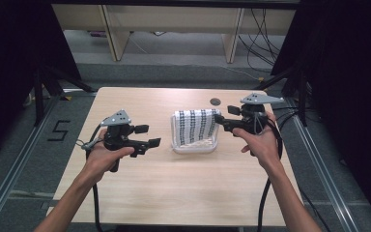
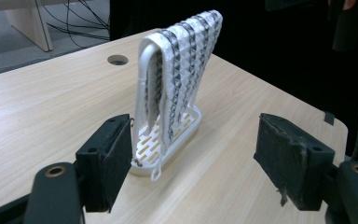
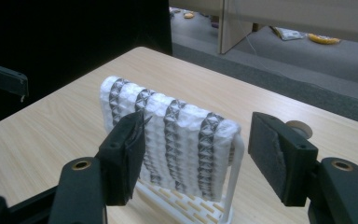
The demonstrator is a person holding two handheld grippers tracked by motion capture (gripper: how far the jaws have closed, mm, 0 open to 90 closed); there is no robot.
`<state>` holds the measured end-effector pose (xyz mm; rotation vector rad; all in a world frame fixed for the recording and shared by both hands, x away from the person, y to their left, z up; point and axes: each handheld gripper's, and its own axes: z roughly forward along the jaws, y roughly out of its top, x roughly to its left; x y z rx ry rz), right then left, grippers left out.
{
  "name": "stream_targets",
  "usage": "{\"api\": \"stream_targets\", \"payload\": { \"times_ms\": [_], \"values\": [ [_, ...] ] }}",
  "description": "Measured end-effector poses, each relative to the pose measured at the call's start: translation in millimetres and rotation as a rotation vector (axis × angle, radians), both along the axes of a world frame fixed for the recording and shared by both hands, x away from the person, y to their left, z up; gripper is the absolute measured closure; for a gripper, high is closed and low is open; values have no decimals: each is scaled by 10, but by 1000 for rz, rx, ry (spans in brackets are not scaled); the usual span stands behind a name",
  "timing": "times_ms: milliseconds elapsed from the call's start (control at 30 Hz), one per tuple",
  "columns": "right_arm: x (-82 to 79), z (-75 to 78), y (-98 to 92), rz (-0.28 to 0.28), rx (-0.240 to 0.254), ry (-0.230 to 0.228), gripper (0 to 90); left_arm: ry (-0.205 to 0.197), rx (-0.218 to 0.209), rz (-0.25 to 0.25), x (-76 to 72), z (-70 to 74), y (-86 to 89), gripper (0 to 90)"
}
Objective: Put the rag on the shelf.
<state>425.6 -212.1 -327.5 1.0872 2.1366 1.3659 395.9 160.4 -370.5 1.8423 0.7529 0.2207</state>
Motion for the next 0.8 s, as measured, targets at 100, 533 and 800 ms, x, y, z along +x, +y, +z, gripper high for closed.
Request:
{"api": "stream_targets", "payload": {
  "times_ms": [100,533,800],
  "values": [
    [-27,-39,13,3,16,6,357,-5,4,-16,-49,-23,-7,266],
    [-116,-123,10,28,26,-7,349,1,16,-27,-164,-126,-18,260],
    [-189,-146,19,36,43,8,334,-8,23,-40,-259,-164,-47,257]
  ]
}}
